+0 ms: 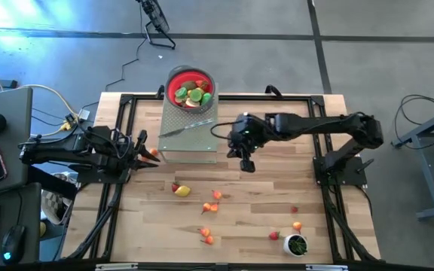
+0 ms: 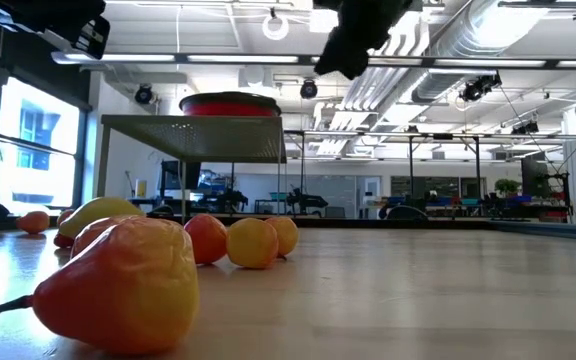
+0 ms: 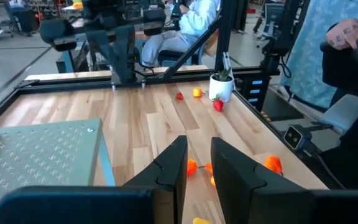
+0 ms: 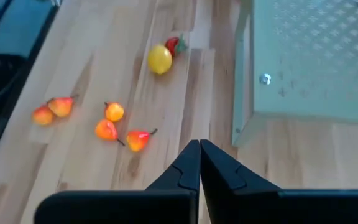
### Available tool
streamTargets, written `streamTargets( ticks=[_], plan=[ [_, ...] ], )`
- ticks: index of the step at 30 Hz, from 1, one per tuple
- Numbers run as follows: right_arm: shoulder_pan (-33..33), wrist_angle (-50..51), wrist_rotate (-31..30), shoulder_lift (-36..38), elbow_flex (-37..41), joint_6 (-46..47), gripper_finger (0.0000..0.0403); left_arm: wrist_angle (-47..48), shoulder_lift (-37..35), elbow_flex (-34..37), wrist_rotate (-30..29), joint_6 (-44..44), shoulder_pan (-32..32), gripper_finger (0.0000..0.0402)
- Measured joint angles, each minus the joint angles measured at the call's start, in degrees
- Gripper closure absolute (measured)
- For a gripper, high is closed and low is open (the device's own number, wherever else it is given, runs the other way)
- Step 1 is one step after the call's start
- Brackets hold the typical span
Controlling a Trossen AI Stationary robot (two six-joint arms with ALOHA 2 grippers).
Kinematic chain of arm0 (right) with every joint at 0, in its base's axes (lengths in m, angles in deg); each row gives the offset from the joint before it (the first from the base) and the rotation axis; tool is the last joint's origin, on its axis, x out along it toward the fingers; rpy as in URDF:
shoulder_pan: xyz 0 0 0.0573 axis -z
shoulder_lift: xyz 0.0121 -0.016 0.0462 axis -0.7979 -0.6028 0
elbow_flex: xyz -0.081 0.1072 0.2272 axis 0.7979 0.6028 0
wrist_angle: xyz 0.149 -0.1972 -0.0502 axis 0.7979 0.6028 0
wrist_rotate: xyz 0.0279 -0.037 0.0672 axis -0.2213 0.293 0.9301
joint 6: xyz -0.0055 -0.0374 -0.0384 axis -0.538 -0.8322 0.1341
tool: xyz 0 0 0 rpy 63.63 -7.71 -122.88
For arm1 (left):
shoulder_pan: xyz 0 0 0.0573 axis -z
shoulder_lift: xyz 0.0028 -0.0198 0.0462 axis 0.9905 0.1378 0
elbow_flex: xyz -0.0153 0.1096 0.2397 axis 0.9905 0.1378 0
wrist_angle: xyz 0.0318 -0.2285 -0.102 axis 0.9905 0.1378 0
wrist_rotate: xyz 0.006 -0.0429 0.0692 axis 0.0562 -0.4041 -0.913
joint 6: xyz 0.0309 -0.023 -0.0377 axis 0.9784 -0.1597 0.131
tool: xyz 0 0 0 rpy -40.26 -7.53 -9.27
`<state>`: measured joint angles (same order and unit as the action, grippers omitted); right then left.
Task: Pick & Place Fruit
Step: Put the strawberry into the red strainer on the shelf
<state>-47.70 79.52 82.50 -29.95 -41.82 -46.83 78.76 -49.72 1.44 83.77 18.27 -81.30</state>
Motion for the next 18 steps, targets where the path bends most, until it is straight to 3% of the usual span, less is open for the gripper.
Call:
streamTargets(
  ticks=[6, 18],
  plan=[
    [-0.86, -10.86, -1.04, 9.6, 11.63, 4.95, 0.0399, 0.04, 0.02, 0.0, -0.03, -1.45, 0.0, 0.0334],
    [-8.43, -22.32, -15.52, 23.0, 25.96, 12.71, 0.0399, 1.4, 0.03, 0.0, -0.07, -1.46, 0.0, 0.0334]
  ],
)
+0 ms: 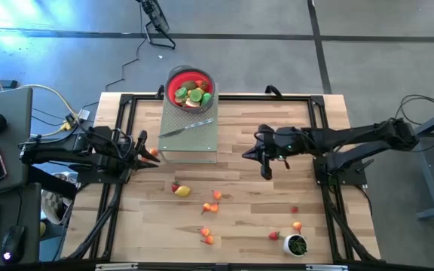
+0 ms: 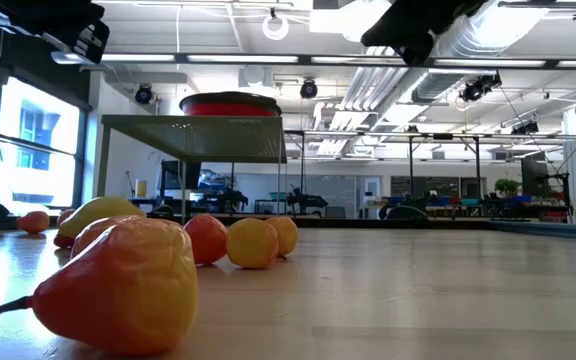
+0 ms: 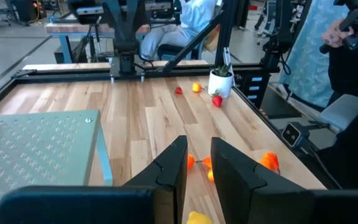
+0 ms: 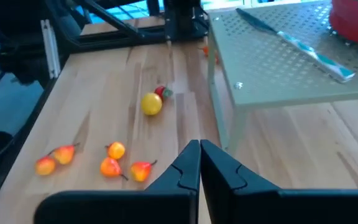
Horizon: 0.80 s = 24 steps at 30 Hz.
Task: Pick & Place Fruit
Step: Put the strawberry into the red strainer on the shelf
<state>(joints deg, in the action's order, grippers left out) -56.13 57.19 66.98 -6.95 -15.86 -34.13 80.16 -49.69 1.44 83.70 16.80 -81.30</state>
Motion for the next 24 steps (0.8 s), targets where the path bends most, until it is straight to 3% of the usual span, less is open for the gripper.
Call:
streamTargets(
  ticks=[24],
  plan=[
    [-4.68, -2.09, 0.32, 1.23, 2.24, 5.89, 0.0399, 1.45, 0.0, 0.0, -0.09, -4.44, 0.0, 0.0334]
  ],
)
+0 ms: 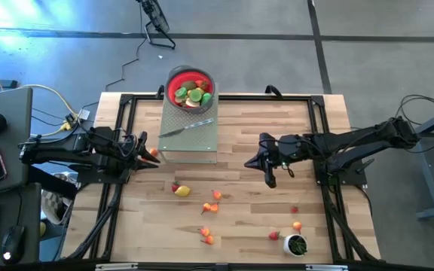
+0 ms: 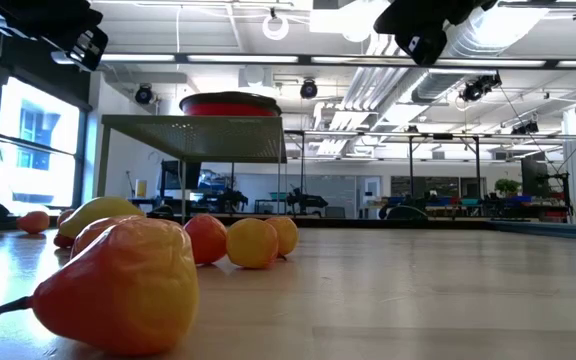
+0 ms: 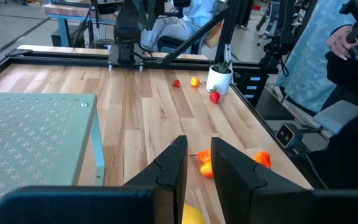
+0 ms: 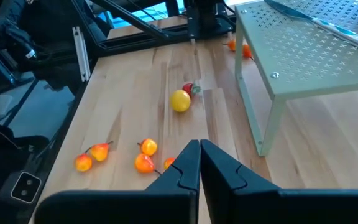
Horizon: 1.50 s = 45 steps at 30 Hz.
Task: Pick & Place Fruit
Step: Put the strawberry into the red strainer on the shelf
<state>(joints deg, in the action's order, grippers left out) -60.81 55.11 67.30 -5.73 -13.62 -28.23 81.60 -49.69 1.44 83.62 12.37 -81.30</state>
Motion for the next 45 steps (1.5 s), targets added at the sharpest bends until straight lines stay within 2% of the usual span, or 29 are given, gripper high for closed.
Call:
streamTargets(
  ticks=[8, 11, 15, 19, 23, 27, 33, 38, 43, 45],
  plan=[
    [0.0, 0.0, -0.17, 0.0, -0.02, -3.01, 0.0398, 0.0, 0.0, 0.0, 0.02, 0.13, 0.0, 0.0334],
    [0.0, 0.11, -0.13, 0.0, -0.02, 1.67, 0.0398, 0.03, 0.0, 0.0, 0.04, 0.17, 0.0, 0.0334],
    [0.0, 1.53, -0.62, 0.0, -0.04, 16.69, 0.0398, 0.73, 0.0, 0.0, -0.55, 0.47, 0.0, 0.0334],
    [-0.19, 7.16, -6.05, 0.0, -0.07, 34.12, 0.0399, 2.7, 0.0, 0.0, -3.04, 0.59, 0.0, 0.0334],
    [-1.24, 17.76, -6.0, -0.01, -0.1, 49.05, 0.04, 4.87, 0.0, 0.0, -5.22, 0.56, 0.0, 0.0334],
    [-3.88, 32.83, -6.45, -0.09, -3.27, 62.63, 0.04, 5.88, -0.02, 0.0, -5.33, 0.45, 0.0, 0.0334],
    [-9.64, 49.31, -8.4, -2.22, -10.4, 76.6, 0.04, 6.03, -0.02, 0.0, -5.46, 0.58, 0.0, 0.0334],
    [-13.79, 57.11, -4.4, -3.78, -11.85, 87.62, 0.04, 6.03, -0.02, 0.0, -5.63, 0.59, 0.0, 0.0334],
    [-18.01, 63.61, 5.64, -5.86, -11.87, 100.1, 0.04, 6.03, -0.02, 0.0, -8.06, 0.59, 0.0, 0.0334],
    [-19.97, 63.81, 7.56, -6.64, -11.87, 103.38, 0.04, 6.03, 0.0, 0.0, -8.93, 0.59, 0.0, 0.0334]
  ],
)
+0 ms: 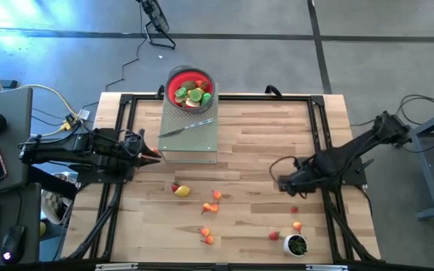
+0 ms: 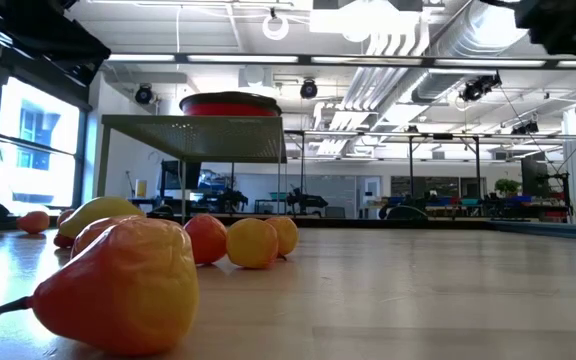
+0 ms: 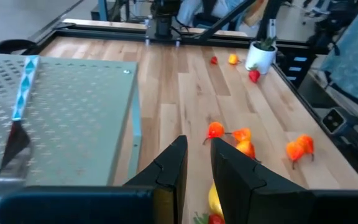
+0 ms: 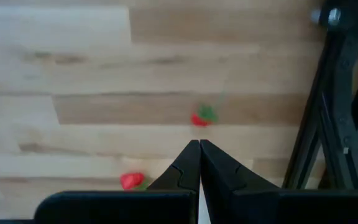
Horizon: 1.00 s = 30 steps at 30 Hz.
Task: Pick & Place Fruit
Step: Put the strawberry into the red strainer on the shelf
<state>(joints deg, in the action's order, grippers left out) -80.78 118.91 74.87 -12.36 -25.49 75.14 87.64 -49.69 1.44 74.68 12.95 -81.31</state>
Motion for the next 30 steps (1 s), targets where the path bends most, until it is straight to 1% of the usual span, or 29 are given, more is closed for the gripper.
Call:
streamTargets(
  ticks=[5, 8, 10, 12, 14, 21, 24, 27, 30],
  plan=[
    [-4.08, -0.18, -1.42, -2.64, 0.0, 1.86, 0.04, 0.0, -0.02, 0.0, -2.81, 0.0, 0.0, 0.0334],
    [-4.8, -0.08, 2.32, -4.93, 0.01, 1.8, 0.0399, 0.0, -0.02, 0.0, -4.43, -0.01, 0.0, 0.0334],
    [-4.81, -0.08, 5.04, -6.44, 0.02, 1.79, 0.0388, 0.0, 0.0, 0.0, -5.1, -0.21, -0.01, 0.0334],
    [-4.81, -0.77, 7.18, -8.05, 0.02, 1.76, 0.0368, 0.0, 0.0, 0.0, -5.25, -0.41, -0.01, 0.0334],
    [-4.79, -1.12, 7.87, -9.54, 0.02, 1.71, 0.0338, 0.09, 0.0, 0.0, -5.25, -0.41, 0.0, 0.0334],
    [-4.79, -1.47, 8.3, -13.05, 0.08, 1.01, 0.0208, 1.68, -0.02, 0.0, -5.51, -0.41, 0.0, 0.0334],
    [-5.07, -4.39, 8.66, -13.1, 1.25, 0.03, 0.0163, 1.7, 0.0, 0.0, -5.51, -0.25, -0.02, 0.0334],
    [-5.65, -8.42, 6.49, -13.1, 3.79, 0.29, 0.0137, 1.7, -0.01, 0.0, -5.53, -0.26, 0.0, 0.0334],
    [-6.07, -11.62, 6.1, -13.1, 6.78, 1.11, 0.0132, 1.68, -0.01, 0.0, -5.55, -0.26, -0.01, 0.0334]
  ],
)
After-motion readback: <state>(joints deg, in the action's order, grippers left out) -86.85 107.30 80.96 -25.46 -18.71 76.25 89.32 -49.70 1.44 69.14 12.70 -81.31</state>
